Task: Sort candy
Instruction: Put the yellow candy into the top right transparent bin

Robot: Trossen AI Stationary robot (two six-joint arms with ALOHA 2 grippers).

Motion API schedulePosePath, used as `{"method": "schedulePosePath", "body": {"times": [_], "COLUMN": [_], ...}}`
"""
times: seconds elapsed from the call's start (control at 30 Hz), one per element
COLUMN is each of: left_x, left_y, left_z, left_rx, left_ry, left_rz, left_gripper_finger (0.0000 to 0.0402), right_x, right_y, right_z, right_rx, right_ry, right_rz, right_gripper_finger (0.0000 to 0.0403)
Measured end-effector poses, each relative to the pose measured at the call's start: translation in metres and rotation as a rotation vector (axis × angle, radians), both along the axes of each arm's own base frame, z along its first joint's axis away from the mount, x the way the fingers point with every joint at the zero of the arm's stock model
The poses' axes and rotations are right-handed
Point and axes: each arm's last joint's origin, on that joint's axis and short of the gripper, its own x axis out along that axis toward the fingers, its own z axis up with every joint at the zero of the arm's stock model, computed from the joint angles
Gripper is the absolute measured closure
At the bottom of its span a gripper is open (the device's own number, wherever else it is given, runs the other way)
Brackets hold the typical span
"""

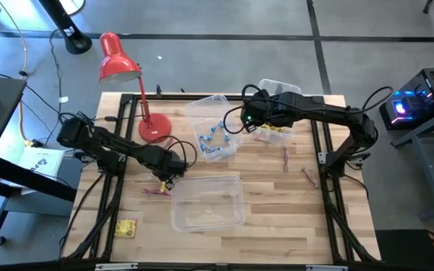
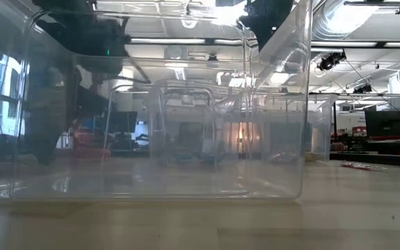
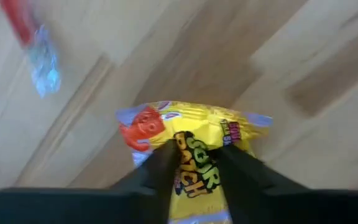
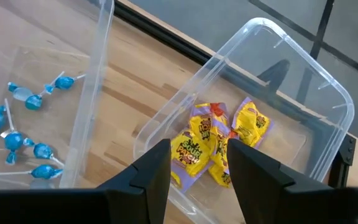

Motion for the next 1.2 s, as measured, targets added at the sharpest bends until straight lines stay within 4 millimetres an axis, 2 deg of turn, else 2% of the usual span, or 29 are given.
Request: {"method": "schedulePosePath", "body": {"times": [0.07,0.13,0.3,0.4,0.5,0.63,0.77,0.87,1.03,1.2], "left_x": [-0.001,-0.006,-0.027,-0.033,-0.030,-0.022,-0.012,-0.007,0.005,0.023], "left_y": [0.001,0.003,0.010,0.013,0.015,0.019,0.025,0.030,0.035,0.036], "left_z": [0.013,0.028,0.067,0.097,0.127,0.166,0.194,0.205,0.200,0.194], "left_rx": [0.005,0.006,0.028,0.069,0.123,0.242,0.376,0.426,0.453,0.430], "left_ry": [-0.071,-0.140,-0.284,-0.473,-0.765,-1.159,-1.411,-1.524,-1.530,-1.573], "left_rz": [0.001,0.022,0.089,0.098,0.059,0.013,-0.053,-0.030,-0.015,0.026], "left_gripper_finger": [0.0356,0.0388,0.0389,0.0398,0.0397,0.0400,0.0401,0.0401,0.0401,0.0401], "right_x": [0.000,0.000,0.000,0.002,0.010,0.030,0.048,0.054,0.059,0.064], "right_y": [0.000,0.000,0.004,0.013,0.024,0.046,0.068,0.079,0.089,0.092], "right_z": [0.000,0.000,0.001,0.005,0.012,0.026,0.044,0.054,0.067,0.063], "right_rx": [0.000,-0.001,-0.002,0.029,0.068,0.081,0.049,0.008,-0.074,-0.186], "right_ry": [0.002,0.008,0.023,-0.025,-0.144,-0.329,-0.538,-0.653,-0.774,-0.721], "right_rz": [0.001,0.006,0.046,0.095,0.190,0.429,0.651,0.706,0.728,0.679], "right_gripper_finger": [0.0251,0.0251,0.0251,0.0251,0.0251,0.0251,0.0252,0.0252,0.0252,0.0252]}}
